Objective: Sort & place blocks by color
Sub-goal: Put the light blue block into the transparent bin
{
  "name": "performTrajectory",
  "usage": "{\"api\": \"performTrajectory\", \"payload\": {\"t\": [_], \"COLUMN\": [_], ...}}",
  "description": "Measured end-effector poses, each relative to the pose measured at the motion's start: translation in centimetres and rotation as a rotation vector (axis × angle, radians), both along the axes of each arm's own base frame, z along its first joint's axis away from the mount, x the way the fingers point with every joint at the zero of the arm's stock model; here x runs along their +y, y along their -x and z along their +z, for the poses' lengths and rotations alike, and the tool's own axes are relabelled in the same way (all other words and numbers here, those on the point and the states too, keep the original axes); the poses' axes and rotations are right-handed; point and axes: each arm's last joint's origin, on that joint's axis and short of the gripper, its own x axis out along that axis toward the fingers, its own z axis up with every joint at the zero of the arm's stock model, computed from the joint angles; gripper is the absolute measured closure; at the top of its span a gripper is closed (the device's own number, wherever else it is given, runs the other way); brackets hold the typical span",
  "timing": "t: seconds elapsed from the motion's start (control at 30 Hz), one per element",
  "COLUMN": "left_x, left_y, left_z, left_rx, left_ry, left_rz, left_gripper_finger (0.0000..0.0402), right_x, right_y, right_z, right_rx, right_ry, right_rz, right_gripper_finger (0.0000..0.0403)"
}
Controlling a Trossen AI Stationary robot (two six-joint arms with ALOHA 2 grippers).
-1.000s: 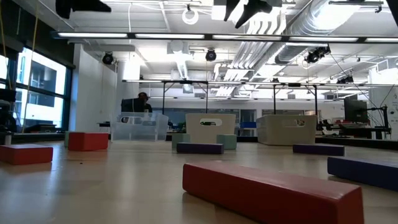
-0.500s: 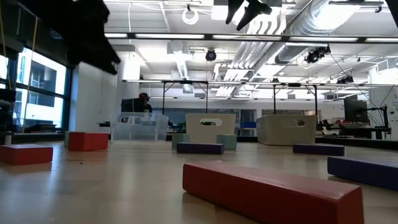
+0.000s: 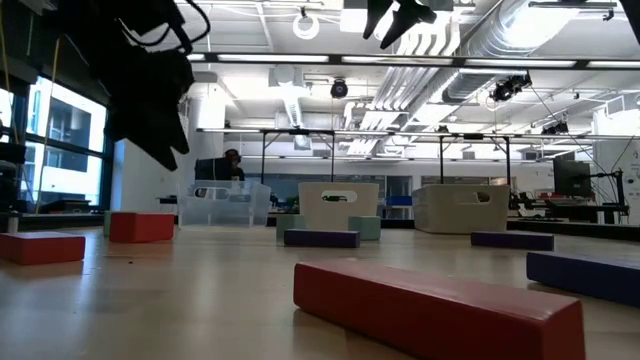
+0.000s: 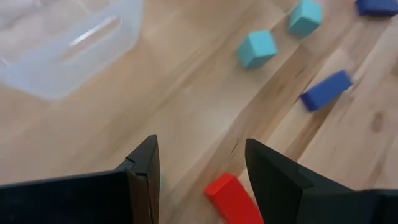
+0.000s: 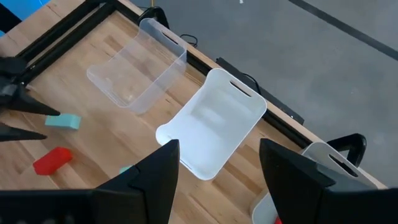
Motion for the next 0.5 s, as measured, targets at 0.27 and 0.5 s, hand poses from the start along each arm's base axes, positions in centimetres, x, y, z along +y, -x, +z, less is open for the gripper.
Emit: {"api": "performTrajectory", "payload": {"t": [0.27,0.5], "left_x": [0.5,1.1], "left_y": [0.0,-0.3], "left_z": [-2.1,-3.2], "left_rx": [0.176,0.248], "left_ry": [0.09,0.098], "left_rz": [0.011,0.015], "left_gripper_finger": [0.0243,0.0243], "right_x": [0.0,0.0], "right_y": [0.0,0.0], "right_z": [0.0,0.0], "right_rx": [-0.01,-0.018], "right_ry": [-0.011,-0.02], "right_rz": [-0.017,-0.032], "right_gripper_finger": [0.0191,0.0191]}}
